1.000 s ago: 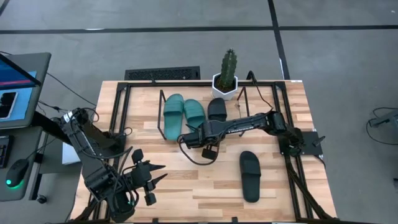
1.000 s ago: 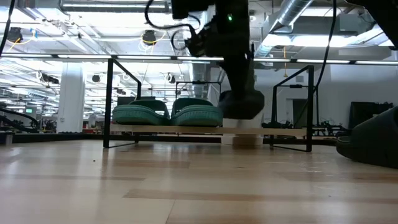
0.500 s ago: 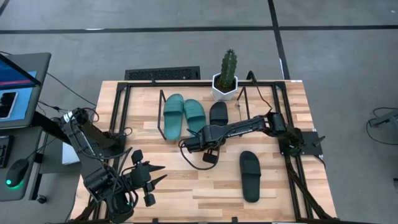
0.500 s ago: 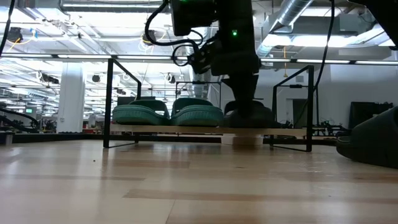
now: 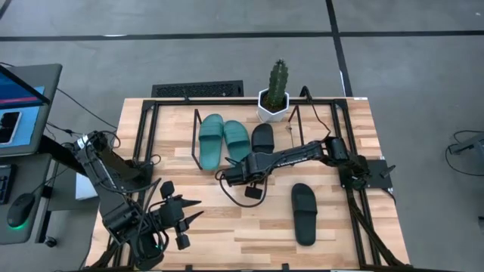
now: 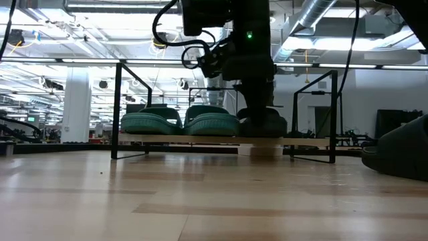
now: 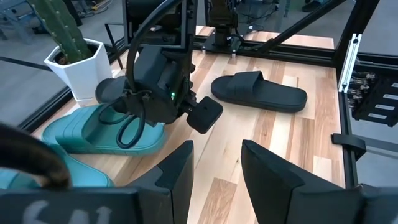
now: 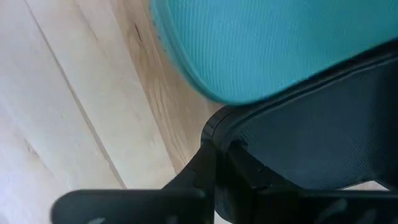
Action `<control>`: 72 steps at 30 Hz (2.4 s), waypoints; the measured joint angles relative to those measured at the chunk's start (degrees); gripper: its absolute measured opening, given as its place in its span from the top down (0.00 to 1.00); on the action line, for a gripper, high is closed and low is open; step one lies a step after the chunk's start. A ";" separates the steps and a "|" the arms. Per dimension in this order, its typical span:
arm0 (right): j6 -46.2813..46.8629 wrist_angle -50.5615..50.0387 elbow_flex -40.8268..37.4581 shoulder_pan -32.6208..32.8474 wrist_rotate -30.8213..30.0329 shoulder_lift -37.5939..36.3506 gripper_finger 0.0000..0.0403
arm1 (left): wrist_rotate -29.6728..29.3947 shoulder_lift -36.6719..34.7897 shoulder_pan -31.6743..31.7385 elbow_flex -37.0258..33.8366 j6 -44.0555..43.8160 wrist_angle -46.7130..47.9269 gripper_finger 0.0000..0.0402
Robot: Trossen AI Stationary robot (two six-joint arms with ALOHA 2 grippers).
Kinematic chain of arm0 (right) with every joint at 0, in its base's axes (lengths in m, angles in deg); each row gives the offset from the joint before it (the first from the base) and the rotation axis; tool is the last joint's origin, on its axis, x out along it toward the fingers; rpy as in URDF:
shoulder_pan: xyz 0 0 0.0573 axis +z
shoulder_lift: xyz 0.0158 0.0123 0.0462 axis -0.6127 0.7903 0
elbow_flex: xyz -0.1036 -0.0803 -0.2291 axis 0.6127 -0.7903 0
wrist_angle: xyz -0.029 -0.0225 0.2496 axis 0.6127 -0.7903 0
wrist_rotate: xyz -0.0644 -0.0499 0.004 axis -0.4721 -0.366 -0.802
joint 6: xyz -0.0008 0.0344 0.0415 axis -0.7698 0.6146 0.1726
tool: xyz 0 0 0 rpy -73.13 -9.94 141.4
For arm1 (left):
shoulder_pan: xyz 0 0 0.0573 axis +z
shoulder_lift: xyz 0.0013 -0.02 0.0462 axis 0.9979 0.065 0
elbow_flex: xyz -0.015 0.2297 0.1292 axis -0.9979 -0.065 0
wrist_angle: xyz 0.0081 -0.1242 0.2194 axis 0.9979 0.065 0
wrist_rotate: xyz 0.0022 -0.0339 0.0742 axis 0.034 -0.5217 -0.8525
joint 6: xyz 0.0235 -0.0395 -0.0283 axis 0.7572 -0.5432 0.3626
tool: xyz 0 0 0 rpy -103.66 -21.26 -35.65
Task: Pick and place slides into the shelf
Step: Put the left black slipper on the shelf, then adjust the right light blue slipper on the shelf
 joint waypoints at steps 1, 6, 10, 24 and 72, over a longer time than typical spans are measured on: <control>-0.44 0.44 0.00 0.00 -0.14 0.00 0.94 | -0.04 0.00 0.00 0.00 0.00 0.00 0.69; -1.58 1.24 0.00 0.03 -0.19 0.00 0.78 | -0.13 0.00 -0.02 0.00 0.00 0.00 0.69; -1.55 1.22 0.00 0.04 -0.15 0.00 0.63 | -0.13 0.00 0.00 0.00 0.00 0.00 0.69; -0.62 -7.17 9.48 1.34 0.66 -0.07 0.28 | -0.11 0.00 -0.02 0.00 0.00 0.24 0.69; 4.67 -4.11 16.28 1.84 9.04 -0.02 1.00 | 0.29 0.00 -0.04 0.00 1.29 0.42 0.69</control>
